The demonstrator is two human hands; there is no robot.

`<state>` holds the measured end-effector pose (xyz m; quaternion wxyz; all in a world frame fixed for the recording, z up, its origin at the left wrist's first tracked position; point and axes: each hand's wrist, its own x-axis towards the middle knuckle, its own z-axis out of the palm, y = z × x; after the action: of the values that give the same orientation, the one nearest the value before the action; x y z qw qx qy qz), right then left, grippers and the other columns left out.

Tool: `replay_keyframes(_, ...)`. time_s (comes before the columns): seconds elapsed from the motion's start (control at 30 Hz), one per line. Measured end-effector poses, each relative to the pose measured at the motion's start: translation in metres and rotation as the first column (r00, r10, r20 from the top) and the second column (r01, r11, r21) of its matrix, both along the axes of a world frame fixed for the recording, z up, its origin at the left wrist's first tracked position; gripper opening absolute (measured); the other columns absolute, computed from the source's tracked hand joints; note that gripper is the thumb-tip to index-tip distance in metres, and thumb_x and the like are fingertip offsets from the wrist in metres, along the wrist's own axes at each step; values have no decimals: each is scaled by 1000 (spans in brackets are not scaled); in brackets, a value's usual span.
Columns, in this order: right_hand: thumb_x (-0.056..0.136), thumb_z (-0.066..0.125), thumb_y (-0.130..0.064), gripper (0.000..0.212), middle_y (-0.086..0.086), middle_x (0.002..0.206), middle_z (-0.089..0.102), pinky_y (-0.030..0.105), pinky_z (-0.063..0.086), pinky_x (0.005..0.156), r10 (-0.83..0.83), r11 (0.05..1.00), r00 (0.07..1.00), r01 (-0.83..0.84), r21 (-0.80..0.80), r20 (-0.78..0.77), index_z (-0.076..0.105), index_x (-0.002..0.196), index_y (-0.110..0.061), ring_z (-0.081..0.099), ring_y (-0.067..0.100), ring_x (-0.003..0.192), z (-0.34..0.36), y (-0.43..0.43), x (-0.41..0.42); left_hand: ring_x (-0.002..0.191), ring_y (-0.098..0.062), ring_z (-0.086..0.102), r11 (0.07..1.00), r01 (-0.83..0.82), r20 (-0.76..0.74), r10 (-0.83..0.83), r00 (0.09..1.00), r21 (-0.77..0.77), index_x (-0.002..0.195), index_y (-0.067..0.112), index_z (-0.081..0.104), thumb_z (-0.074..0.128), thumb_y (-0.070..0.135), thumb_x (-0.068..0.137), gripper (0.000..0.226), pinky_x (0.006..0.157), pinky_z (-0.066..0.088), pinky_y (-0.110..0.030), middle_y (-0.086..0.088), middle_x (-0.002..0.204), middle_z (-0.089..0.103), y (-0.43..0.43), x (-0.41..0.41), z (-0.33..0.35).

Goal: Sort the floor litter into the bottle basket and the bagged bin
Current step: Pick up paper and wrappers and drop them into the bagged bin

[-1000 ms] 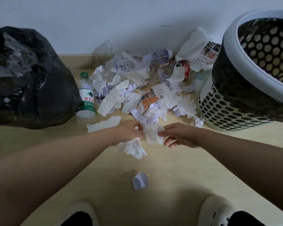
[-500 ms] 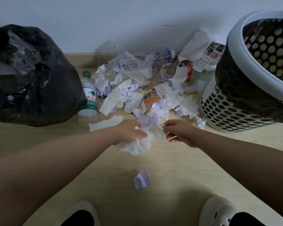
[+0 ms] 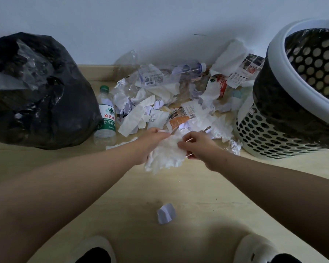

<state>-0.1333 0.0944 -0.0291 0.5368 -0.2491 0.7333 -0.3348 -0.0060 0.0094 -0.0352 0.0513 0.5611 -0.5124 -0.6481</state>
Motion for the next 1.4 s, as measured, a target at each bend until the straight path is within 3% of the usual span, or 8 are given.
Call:
replay_keyframes(0.07, 88, 61, -8, 18, -1, 71, 53, 20, 45, 60, 57, 998, 996, -55, -18, 72, 53, 75, -18, 50, 9, 61, 3, -6, 17, 107, -23, 56, 1000, 9, -20, -8, 1000, 13, 94, 23, 59, 60, 33, 90, 11, 95, 45, -37, -6, 113, 58, 1, -2, 3)
replay_keyframes(0.2, 89, 57, -8, 16, -2, 73, 58, 24, 43, 64, 28, 1000, 981, -26, -16, 193, 61, 79, -19, 52, 11, 63, 8, -15, 29, 70, -16, 50, 993, -6, 79, 15, 997, -121, 74, 24, 54, 55, 21, 93, 19, 59, 40, -26, -4, 83, 55, -8, 3, 5)
replay_keyframes(0.5, 90, 54, -9, 9, 5, 77, 59, 25, 43, 62, -140, 984, 960, 162, -74, 243, 60, 85, -13, 52, 16, 64, 30, -52, 47, 59, -13, 42, 851, -178, 57, 236, 970, -494, 90, 19, 57, 48, 22, 93, 10, 52, 31, -25, 2, 69, 47, -64, 22, 60)
replay_keyframes(1.0, 93, 52, -14, 9, 3, 72, 56, 25, 45, 59, -186, 920, 783, 351, -175, 594, 59, 96, -10, 51, 16, 63, 108, -142, 134, 87, -14, 51, 248, -583, -339, 615, 712, -774, 103, 6, 61, 49, 14, 93, 17, 68, 34, -16, 1, 91, 55, -125, 121, 141)
replay_keyframes(1.17, 91, 53, -12, 11, 1, 67, 57, 26, 44, 62, -163, 925, 797, 329, -191, 582, 60, 83, -11, 50, 14, 60, 109, -144, 150, 104, -25, 54, -100, -578, -471, 698, 540, -810, 112, 0, 56, 46, 13, 94, 24, 77, 34, -12, -15, 114, 58, -141, 164, 143)
replay_keyframes(1.23, 91, 52, -12, 9, 2, 68, 57, 25, 43, 61, -172, 928, 808, 325, -184, 564, 59, 86, -10, 50, 15, 60, 105, -141, 151, 112, -30, 49, 69, -468, -258, 758, 599, -881, 119, 6, 54, 46, 18, 93, 29, 87, 37, -24, -16, 124, 51, -147, 170, 133)
replay_keyframes(1.33, 92, 51, -12, 7, 3, 72, 57, 25, 43, 61, -163, 937, 833, 299, -183, 528, 57, 94, -8, 50, 15, 62, 97, -135, 147, 122, -38, 42, 686, -74, 456, 556, 695, -724, 132, 20, 47, 40, 36, 96, 40, 97, 39, -43, -17, 134, 42, -148, 170, 107)
replay_keyframes(1.4, 92, 51, -13, 9, 4, 74, 57, 26, 45, 63, -158, 944, 850, 279, -176, 502, 58, 96, -8, 52, 15, 64, 91, -131, 142, 127, -38, 37, 783, 38, 551, 401, 732, -620, 135, 21, 45, 35, 38, 97, 42, 104, 36, -47, -17, 138, 40, -141, 166, 98)
